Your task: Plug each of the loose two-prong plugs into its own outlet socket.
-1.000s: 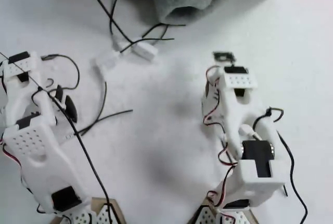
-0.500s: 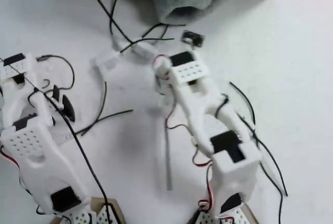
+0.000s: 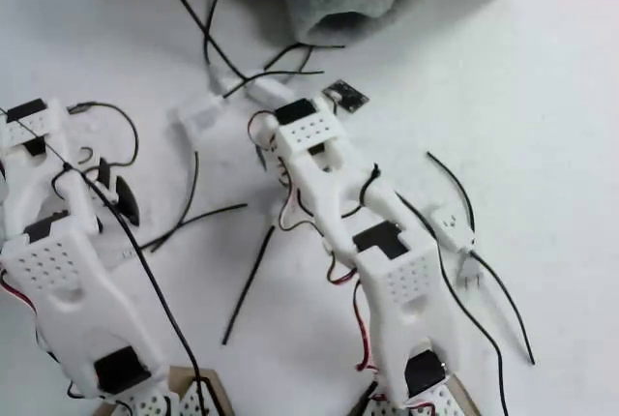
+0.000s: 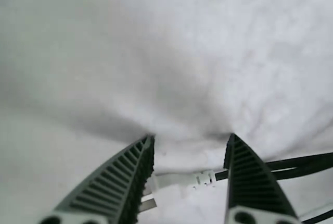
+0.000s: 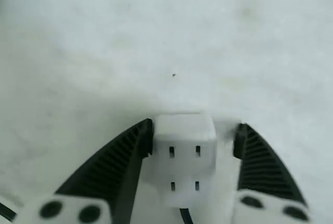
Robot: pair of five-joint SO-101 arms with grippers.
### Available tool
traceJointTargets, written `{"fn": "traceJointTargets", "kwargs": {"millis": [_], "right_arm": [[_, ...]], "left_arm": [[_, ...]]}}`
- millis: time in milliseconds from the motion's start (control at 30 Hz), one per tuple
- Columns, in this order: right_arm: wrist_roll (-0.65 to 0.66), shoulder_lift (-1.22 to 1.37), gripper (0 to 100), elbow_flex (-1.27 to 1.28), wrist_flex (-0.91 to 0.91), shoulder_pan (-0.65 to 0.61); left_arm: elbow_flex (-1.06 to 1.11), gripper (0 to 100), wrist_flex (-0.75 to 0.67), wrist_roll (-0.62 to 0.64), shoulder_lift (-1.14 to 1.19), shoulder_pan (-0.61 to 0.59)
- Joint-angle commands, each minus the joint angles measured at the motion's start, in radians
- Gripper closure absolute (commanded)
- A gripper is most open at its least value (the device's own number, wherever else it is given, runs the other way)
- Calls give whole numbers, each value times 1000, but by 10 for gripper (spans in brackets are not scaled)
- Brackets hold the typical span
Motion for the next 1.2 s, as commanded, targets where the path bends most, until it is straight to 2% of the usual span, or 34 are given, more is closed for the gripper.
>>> {"fn": "traceJointTargets", "kwargs": {"millis": [0,67,133,267,400,500,633,767,833,1033,1167], "right_arm": [[-8,-54,689,-124,120,1],[12,-97,689,-189,180,21],[91,-145,689,-255,219,48],[351,-237,689,-376,246,117],[672,-311,690,-417,340,236],[801,-352,690,-379,371,352],[812,-403,690,-282,369,496],[813,-440,690,-198,369,590],[815,-456,690,-141,369,621],[815,-449,690,63,317,685],[813,-433,690,236,186,693]], "left_arm": [[-8,774,-18,12,-4,-22],[-8,774,-18,8,-4,-22],[-6,774,-29,6,-4,-22],[-6,774,-31,-6,-13,-18],[-20,774,-21,-172,-18,-5],[-83,774,15,-278,-44,-10],[-226,774,155,-338,-119,-27],[-206,774,158,-350,-251,-24],[-140,774,158,-408,-335,-21],[196,774,147,-721,-565,12],[417,774,5,-829,-639,12]]}}
